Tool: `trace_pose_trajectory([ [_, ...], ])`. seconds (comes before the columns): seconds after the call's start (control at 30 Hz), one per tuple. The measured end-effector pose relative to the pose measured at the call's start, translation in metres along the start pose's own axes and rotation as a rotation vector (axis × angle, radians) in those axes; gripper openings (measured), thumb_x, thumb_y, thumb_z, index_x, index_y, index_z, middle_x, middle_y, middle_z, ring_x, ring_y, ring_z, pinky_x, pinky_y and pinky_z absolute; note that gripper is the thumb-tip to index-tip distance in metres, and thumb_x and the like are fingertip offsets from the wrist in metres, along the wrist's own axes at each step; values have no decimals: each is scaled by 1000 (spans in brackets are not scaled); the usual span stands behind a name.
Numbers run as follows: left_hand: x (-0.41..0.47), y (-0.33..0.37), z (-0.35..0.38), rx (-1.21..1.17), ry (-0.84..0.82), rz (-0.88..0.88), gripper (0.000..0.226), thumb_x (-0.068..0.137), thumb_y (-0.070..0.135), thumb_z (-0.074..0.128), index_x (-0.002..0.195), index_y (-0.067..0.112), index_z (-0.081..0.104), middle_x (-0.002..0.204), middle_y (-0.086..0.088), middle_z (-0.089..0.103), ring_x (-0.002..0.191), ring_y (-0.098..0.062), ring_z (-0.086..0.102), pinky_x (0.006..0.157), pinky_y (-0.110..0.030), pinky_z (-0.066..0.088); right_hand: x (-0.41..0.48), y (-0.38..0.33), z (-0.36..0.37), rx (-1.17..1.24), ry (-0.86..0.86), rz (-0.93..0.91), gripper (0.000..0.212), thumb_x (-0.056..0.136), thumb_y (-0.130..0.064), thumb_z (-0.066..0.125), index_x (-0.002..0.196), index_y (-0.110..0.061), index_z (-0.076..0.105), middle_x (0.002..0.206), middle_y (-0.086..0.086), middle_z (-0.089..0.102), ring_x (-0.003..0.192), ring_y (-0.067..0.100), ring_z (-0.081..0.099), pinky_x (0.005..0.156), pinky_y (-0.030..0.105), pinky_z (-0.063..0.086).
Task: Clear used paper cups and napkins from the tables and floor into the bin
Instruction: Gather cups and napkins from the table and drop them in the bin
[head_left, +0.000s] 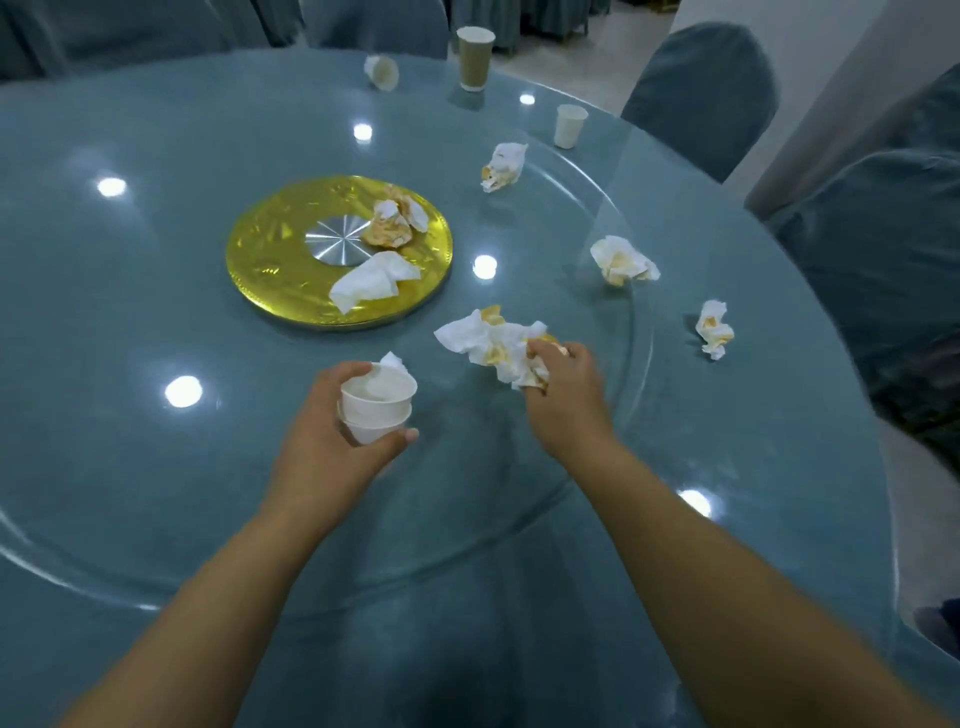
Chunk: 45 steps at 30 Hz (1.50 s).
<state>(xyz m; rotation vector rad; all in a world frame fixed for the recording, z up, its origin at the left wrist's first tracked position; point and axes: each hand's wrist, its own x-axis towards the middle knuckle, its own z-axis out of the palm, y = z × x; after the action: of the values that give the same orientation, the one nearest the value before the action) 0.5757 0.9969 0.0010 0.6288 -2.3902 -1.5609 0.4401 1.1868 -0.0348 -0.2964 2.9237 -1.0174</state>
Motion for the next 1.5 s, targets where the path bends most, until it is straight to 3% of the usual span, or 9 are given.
trace_pose_trajectory([
  [0.2,27,-20,-22,16,64,-15,60,67,23,84,111,40,46,100,25,54,85,-6,56,72,-26,46,58,-29,35,-265,-291,37,74,88,-14,50,148,-39,16,158,11,-9,142,40,7,115,41,17],
  [0.3,39,-27,-27,5,74,-29,61,67,23,84,102,51,43,99,27,53,85,-1,56,73,-27,47,73,-34,46,-292,-467,78,84,85,-39,58,145,-51,0,155,3,-28,142,44,-15,114,56,11],
  [0.43,49,-39,-33,-27,92,-64,60,67,23,84,103,52,45,100,27,54,86,-3,58,74,-28,49,78,-41,66,-455,-501,54,77,75,-76,47,141,-53,16,157,-4,-5,141,44,-6,107,68,13],
  [0.7,51,-59,-47,-44,114,-83,61,65,23,85,97,56,44,102,23,55,88,-7,59,74,-30,50,61,-51,79,-281,-130,-18,29,90,-20,48,115,-23,62,118,5,55,105,34,51,83,36,42],
  [0.83,52,-60,-57,-56,122,-84,61,67,21,83,103,50,43,100,23,54,86,-2,56,68,-20,46,47,-92,92,-36,-202,-153,40,84,-46,61,119,-27,59,130,3,48,114,29,47,94,41,44],
  [0.97,56,-59,-67,-55,127,-70,60,66,22,84,108,42,46,99,24,55,85,-1,56,67,-20,45,29,-109,117,-418,-441,-365,48,84,-57,55,126,-34,52,140,-1,40,125,31,34,100,44,36],
  [1.1,70,-60,-78,-43,144,-57,60,66,24,84,109,43,47,100,24,53,84,1,56,67,-20,44,44,-111,125,-240,-239,-405,27,87,-36,59,106,-18,66,114,10,58,98,37,52,72,32,39],
  [1.3,104,-53,-91,-11,162,6,58,66,26,84,97,53,43,97,28,52,81,0,56,67,-21,45,115,-142,110,-38,-6,-367,49,83,-32,65,130,-29,52,140,6,38,119,29,46,91,36,44],
  [1.5,141,-49,-90,11,173,42,58,67,27,83,104,46,44,95,28,52,76,4,54,57,-8,36,161,-149,144,-535,-417,-337,56,92,-52,42,144,-44,22,158,0,7,141,44,9,110,56,19],
])
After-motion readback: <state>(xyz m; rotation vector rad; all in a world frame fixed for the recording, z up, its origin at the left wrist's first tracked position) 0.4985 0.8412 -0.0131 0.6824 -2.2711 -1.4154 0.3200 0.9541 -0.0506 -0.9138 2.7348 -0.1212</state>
